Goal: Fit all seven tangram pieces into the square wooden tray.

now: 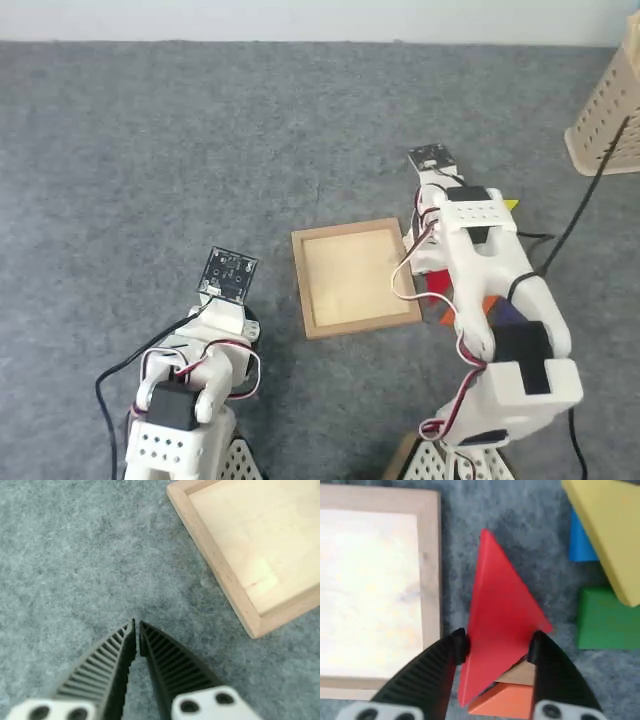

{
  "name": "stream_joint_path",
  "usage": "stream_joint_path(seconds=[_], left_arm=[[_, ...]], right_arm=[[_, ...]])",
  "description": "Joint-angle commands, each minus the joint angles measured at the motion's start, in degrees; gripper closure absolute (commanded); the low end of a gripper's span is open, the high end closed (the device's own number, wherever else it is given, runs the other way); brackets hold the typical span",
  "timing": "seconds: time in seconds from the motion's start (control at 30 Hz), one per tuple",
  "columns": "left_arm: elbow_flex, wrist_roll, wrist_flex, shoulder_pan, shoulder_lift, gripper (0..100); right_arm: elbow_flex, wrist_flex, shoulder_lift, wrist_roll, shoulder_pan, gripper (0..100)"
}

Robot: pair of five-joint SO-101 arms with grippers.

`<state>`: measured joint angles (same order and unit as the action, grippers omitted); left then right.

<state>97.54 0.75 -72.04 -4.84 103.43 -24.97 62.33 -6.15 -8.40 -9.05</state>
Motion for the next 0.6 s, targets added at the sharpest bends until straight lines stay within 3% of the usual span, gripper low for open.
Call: stream_joint_path(seconds=[0.0,0.43,0.57], left_arm=[[-1.0,-0.5,-0.4,0.4,1.1,99],[-1.0,-0.5,-0.4,0.4,1.1,99],[-1.0,-0.5,-0.4,0.4,1.1,99]], right_arm=[[2.4,1.6,4.8,0.7,-2.3,80.9],[2.4,-0.4,5.1,0.2,-1.2,80.1],[3.1,-0.7,4.3,0.2,1.6,73.5]])
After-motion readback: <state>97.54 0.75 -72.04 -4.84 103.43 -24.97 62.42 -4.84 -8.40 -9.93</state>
